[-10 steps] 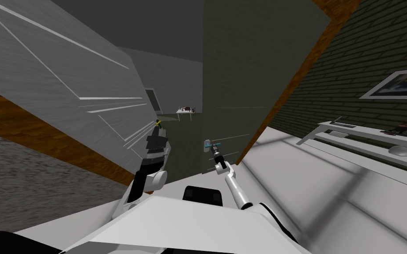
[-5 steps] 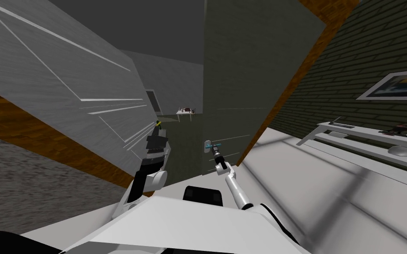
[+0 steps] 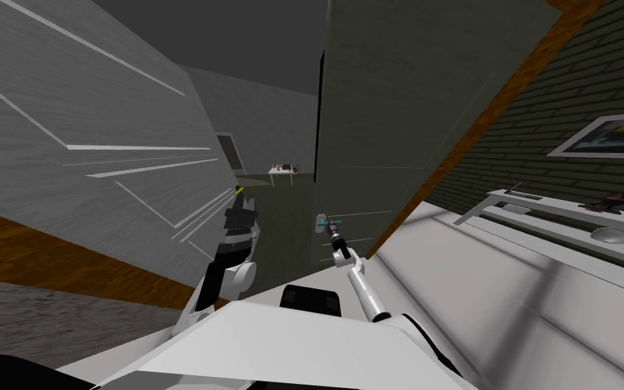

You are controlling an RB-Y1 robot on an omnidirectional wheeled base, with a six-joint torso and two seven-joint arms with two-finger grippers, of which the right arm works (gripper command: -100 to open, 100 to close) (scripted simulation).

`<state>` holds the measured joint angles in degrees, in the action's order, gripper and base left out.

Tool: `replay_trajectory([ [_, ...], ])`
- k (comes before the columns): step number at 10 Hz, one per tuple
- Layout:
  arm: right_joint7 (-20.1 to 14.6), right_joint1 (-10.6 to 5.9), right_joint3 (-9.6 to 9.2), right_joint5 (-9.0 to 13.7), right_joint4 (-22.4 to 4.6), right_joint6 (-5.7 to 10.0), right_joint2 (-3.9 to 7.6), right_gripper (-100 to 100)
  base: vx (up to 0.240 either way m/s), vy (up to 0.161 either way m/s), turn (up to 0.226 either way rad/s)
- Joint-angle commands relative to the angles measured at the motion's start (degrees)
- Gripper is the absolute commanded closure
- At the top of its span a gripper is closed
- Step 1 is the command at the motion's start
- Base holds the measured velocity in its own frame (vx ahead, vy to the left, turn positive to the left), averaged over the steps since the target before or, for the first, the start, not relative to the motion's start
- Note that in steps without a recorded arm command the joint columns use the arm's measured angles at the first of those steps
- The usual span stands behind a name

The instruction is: Push the door open

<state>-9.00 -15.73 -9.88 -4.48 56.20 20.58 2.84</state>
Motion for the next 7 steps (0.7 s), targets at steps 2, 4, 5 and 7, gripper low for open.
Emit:
replay_trajectory([
  [2, 0.70, -0.87, 2.32, 0.41, -1.33, 0.64, 0.89, 100, 0.113, 0.093, -0.064],
  [4, 1.15, -1.00, 3.66, 0.67, -1.57, 0.56, 1.22, 100, 0.134, 0.125, -0.071],
  [5, 1.31, -1.04, 4.14, 0.76, -1.65, 0.53, 1.31, 100, 0.138, 0.123, -0.056],
  [7, 1.62, -1.13, 5.08, 0.94, -1.83, 0.48, 1.48, 100, 0.097, 0.109, -0.053],
])
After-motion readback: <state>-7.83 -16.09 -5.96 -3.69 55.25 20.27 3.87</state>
